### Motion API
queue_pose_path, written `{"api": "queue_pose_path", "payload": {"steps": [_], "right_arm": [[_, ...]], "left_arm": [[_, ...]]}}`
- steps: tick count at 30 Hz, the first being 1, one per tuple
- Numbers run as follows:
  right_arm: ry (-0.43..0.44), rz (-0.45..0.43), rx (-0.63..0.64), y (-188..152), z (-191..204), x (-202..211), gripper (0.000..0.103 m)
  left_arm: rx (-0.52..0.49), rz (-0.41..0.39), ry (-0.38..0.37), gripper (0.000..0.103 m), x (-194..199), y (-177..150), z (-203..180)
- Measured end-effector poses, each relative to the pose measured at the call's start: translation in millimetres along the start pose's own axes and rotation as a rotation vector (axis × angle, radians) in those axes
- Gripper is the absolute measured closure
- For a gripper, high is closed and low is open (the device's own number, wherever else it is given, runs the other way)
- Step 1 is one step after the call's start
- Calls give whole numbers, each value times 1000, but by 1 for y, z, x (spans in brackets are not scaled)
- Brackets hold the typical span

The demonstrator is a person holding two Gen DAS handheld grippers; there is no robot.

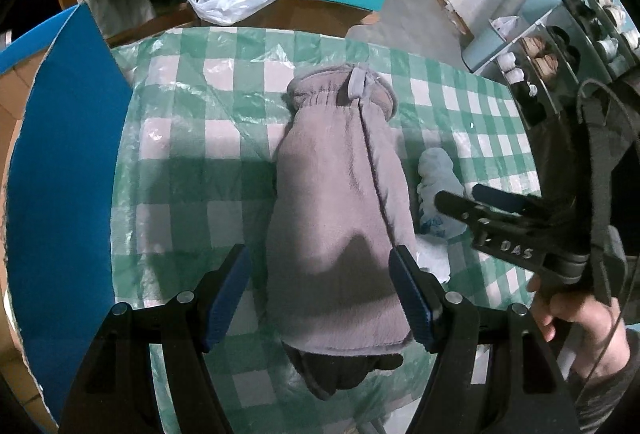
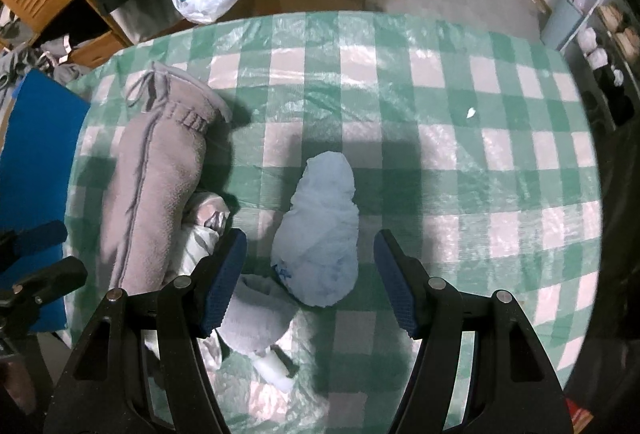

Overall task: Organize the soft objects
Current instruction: 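Grasp the light blue cloth with the right gripper while the left grasps the grey fleece sleeve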

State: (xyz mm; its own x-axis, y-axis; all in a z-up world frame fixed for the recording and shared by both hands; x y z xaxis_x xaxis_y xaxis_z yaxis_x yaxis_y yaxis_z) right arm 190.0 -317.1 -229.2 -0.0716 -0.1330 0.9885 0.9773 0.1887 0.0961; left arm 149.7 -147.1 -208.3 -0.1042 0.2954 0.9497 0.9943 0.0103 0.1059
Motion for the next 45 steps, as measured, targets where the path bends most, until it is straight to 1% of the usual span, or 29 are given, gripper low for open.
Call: {"api": "queue_pose_path", "payload": {"steps": [6,9,10,11,13,14,16,20,24,29,34,36,41,42,43,44,45], "right_arm": [[-14,20,1,0,-3,-16,37],[-18,16,3,1,-5,-19,38],[-20,13,7,2,-5,-19,45],[-21,13,13,2,-5,-20,55],[-20,23,22,1,-4,-23,55],[-22,20,26,2,-4,-23,58],[-16,24,34,1,-3,-22,60],[-7,-5,12,2,-5,-8,61],[-43,-38,-8,4,-15,8,61],[-40,-37,-47,1,-28,14,61],[-28,-38,-54,-1,-30,17,61],[-22,-40,-51,-1,-29,18,61],[-7,-45,-47,-2,-24,22,60],[-3,-46,-45,-2,-23,23,60],[-1,-47,-44,-2,-22,23,61],[0,-48,-42,-2,-22,24,60],[2,-50,-38,-2,-21,25,60]], "left_arm": [[-1,2,-4,30,-2,7,-5],[1,7,-13,30,-3,11,-11],[1,9,-18,30,-4,12,-15],[-1,9,-20,30,-4,13,-17],[-6,10,-24,30,-4,14,-23],[-9,10,-26,30,-4,15,-26],[-13,14,-24,30,-6,16,-31],[-28,27,-6,30,-11,17,-39],[-31,50,19,30,-19,17,-43],[-53,88,58,30,-33,16,-51],[-78,129,105,30,-48,13,-52],[-84,133,103,30,-52,13,-52],[-112,118,59,31,-49,14,-53],[-116,115,48,36,-48,15,-53],[-117,113,40,46,-47,15,-53],[-114,112,34,50,-46,15,-52],[-108,112,28,57,-45,16,-50]]}}
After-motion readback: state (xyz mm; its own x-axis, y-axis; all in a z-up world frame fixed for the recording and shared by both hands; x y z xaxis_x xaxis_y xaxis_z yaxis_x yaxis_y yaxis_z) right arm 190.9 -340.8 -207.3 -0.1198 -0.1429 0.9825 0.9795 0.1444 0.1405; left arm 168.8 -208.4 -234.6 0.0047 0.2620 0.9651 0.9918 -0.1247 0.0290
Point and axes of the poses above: each gripper's, at about its wrist camera, not at the fingertips, and x roughly against the way its jaws point, z to its left, y to its top, the point moved 9 cm from there along -x, roughly the way its jaws point, and after that the axes turned 9 degrees about z, right-handed, at the moved point
